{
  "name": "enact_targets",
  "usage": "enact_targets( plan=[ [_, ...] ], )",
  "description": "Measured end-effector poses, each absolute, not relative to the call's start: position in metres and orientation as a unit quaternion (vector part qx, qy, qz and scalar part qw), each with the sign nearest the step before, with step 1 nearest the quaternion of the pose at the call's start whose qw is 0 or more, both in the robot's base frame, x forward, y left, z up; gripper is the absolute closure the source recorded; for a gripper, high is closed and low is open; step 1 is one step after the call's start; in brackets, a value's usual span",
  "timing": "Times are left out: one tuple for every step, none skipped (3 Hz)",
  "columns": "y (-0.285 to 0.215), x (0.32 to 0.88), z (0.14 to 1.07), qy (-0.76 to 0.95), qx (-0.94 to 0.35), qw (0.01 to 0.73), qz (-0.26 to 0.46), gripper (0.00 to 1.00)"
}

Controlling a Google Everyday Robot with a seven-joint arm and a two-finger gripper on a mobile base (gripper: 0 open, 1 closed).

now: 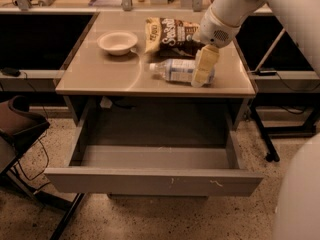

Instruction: Place blue plastic bottle into top drawer

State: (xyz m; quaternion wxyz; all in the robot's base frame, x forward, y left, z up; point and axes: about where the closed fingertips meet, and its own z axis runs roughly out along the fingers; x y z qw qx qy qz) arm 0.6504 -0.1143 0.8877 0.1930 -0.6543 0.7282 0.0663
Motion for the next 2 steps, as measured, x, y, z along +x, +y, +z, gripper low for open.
enact_targets(
  plan=[
    [-0.091,0.670,0.860,0.710,-0.667,0.198,0.107,0.00],
    [-0.079,0.682,0.837,0.702,-0.671,0.198,0.136,0.00]
  ],
)
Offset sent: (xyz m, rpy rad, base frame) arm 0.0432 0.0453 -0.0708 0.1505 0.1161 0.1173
